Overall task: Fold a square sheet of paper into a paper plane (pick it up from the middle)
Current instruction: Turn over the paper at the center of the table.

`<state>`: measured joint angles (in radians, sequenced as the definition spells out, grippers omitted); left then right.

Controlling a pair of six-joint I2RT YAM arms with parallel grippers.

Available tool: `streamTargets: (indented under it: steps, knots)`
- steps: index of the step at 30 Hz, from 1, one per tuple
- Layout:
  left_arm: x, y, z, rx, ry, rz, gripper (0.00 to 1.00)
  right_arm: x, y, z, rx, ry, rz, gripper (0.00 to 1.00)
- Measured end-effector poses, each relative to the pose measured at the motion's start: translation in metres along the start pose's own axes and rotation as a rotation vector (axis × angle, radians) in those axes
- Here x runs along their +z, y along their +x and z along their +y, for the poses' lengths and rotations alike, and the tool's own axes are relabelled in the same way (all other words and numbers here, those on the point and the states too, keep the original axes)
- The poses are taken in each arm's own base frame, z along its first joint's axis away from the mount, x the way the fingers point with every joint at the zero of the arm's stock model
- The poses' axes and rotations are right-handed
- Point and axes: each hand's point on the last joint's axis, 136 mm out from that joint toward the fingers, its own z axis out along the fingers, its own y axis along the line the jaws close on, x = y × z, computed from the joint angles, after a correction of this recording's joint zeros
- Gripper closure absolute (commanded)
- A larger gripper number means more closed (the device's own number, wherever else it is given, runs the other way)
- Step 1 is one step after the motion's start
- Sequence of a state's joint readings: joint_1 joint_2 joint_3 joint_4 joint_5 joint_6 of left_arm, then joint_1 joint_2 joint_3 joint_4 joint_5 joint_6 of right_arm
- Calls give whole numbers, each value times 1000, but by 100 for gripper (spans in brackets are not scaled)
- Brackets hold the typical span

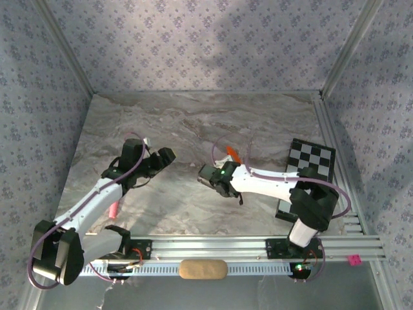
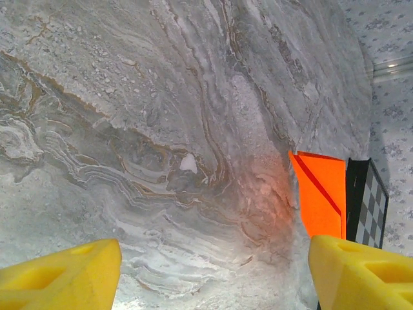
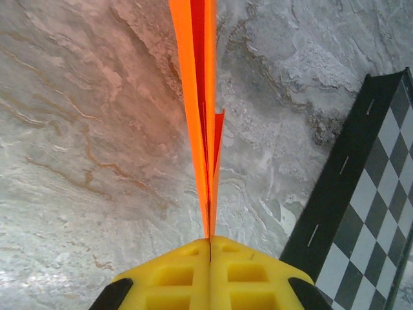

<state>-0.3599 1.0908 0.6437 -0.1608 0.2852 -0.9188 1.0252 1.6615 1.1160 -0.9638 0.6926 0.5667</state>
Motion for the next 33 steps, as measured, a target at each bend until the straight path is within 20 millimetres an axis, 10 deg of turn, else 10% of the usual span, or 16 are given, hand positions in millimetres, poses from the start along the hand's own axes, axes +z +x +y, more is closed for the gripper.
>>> streamTargets:
  steps: [16, 33]
  knots:
    - [0, -3, 6, -2, -15, -2, 23, 16, 12, 41, -68, -105, 84, 97]
    - [0, 2, 10, 14, -12, 40, 23, -9, -9, 87, 34, -520, 51, 61]
